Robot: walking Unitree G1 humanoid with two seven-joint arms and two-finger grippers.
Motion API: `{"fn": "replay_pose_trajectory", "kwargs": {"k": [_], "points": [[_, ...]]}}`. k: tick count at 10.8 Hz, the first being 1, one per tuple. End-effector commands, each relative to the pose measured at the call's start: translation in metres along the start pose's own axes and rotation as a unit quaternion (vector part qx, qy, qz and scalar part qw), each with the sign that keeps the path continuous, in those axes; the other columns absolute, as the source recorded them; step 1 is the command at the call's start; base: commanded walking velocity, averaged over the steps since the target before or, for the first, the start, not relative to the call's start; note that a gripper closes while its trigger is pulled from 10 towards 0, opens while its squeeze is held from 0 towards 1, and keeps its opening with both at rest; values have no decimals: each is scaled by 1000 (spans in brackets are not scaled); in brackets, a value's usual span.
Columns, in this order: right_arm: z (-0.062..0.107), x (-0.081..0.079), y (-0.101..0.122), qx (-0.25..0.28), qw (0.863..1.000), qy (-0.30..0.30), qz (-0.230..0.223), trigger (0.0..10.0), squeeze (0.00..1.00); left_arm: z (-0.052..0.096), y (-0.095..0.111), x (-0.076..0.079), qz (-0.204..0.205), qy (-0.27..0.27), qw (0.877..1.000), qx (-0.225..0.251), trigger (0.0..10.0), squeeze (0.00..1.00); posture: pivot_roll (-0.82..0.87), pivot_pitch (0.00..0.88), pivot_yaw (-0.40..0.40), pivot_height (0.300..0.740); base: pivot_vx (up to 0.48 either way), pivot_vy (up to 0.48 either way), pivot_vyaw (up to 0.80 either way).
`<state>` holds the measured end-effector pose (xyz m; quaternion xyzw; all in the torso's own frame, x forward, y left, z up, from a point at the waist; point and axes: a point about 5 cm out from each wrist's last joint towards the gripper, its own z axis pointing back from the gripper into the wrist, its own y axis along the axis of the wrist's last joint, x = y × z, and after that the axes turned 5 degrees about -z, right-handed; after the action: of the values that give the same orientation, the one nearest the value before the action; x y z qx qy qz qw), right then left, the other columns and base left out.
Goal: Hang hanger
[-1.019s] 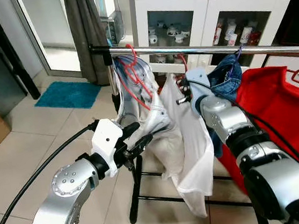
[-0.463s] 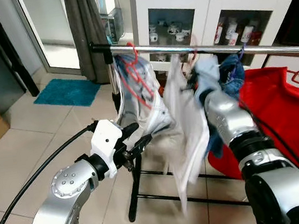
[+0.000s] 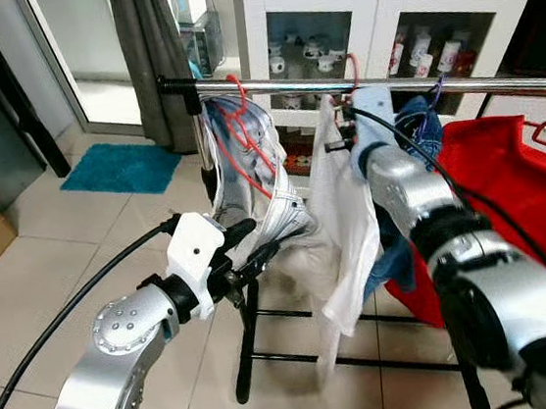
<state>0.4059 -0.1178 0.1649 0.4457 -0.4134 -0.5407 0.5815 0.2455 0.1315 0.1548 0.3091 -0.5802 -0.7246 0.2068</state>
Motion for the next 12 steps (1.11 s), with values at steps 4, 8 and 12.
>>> {"fn": "replay_pose_trajectory", "kwargs": {"k": [4,8,12], "points": [[1,-6,-34,-88,996,-3,-7,10000,0,0,2,3,0,-27,1000,-1,10000,0,121,0,23,740,0,0,0],[0,-8,-28,-74,997,-2,-5,10000,0,0,2,2,-4,-22,1000,-1,10000,0,131,0,18,740,0,0,0],[-1,-12,-3,25,999,24,-6,10000,1000,0,4,-5,-9,22,1000,13,10000,0,133,0,16,740,0,0,0]]}}
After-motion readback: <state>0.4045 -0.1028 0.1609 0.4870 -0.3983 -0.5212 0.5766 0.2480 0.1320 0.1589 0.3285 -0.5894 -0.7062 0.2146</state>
